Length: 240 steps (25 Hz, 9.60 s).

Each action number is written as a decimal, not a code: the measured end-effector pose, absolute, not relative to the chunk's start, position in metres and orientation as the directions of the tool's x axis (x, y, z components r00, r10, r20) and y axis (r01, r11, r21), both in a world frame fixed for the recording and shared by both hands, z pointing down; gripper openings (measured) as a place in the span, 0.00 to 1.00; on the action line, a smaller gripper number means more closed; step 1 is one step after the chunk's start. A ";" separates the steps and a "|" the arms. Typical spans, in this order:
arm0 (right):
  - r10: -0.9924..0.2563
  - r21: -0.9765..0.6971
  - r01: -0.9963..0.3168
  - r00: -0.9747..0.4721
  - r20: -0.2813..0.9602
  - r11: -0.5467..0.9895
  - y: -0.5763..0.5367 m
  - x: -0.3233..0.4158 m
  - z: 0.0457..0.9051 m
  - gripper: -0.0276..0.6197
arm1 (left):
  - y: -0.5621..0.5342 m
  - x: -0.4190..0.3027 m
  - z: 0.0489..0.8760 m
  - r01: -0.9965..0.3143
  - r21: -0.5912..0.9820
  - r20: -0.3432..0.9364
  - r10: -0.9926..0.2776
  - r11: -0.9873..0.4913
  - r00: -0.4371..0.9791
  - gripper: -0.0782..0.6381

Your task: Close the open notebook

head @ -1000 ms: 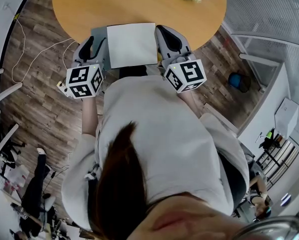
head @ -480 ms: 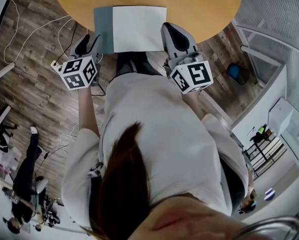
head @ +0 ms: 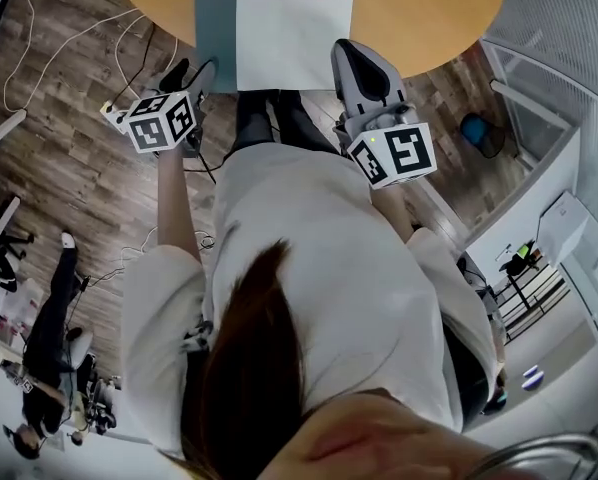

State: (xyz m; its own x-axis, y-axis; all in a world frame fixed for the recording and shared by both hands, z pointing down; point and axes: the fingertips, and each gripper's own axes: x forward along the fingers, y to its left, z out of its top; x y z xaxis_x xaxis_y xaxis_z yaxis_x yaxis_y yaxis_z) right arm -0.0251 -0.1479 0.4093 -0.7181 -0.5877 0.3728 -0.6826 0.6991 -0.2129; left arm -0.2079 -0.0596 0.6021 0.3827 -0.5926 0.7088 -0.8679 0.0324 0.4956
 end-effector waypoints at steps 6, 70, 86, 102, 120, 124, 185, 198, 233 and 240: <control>-0.602 -0.209 -0.702 -0.699 0.386 0.681 -0.147 -0.019 0.411 0.05 | -0.055 -0.195 0.627 -0.861 0.507 0.734 -0.535 0.024 0.418 0.43; -0.724 -0.210 -0.770 -0.638 0.262 0.603 -0.148 0.041 0.375 0.05 | -0.072 -0.111 0.485 -0.809 0.564 0.572 -0.628 -0.167 0.528 0.14; -0.757 -0.221 -0.799 -0.601 0.256 0.560 -0.145 0.074 0.373 0.05 | -0.079 -0.068 0.475 -0.794 0.554 0.562 -0.592 -0.250 0.578 0.14; -0.753 -0.233 -0.781 -0.622 0.213 0.579 -0.146 0.101 0.371 0.05 | -0.087 -0.030 0.477 -0.822 0.490 0.577 -0.599 -0.290 0.555 0.14; -0.746 -0.246 -0.775 -0.630 0.216 0.583 -0.158 0.116 0.378 0.05 | -0.099 0.010 0.492 -0.813 0.473 0.601 -0.549 -0.340 0.580 0.14; -0.742 -0.246 -0.773 -0.632 0.221 0.585 -0.162 0.119 0.379 0.05 | -0.103 0.021 0.499 -0.803 0.488 0.603 -0.532 -0.343 0.594 0.14; -0.762 -0.277 -0.803 -0.591 0.264 0.527 -0.166 0.154 0.396 0.05 | -0.127 0.090 0.609 -0.815 0.493 0.745 -0.335 -0.306 0.576 0.16; -0.757 -0.276 -0.800 -0.596 0.268 0.532 -0.163 0.152 0.397 0.05 | -0.118 0.102 0.602 -0.757 0.556 0.681 -0.335 -0.342 0.652 0.36; -0.749 -0.248 -0.788 -0.614 0.249 0.563 -0.155 0.137 0.385 0.05 | -0.141 0.074 0.572 -0.874 0.365 0.664 -0.569 -0.321 0.486 0.13; -0.740 -0.228 -0.773 -0.633 0.227 0.592 -0.157 0.127 0.372 0.05 | -0.169 0.056 0.523 -0.883 0.334 0.564 -0.681 -0.329 0.467 0.13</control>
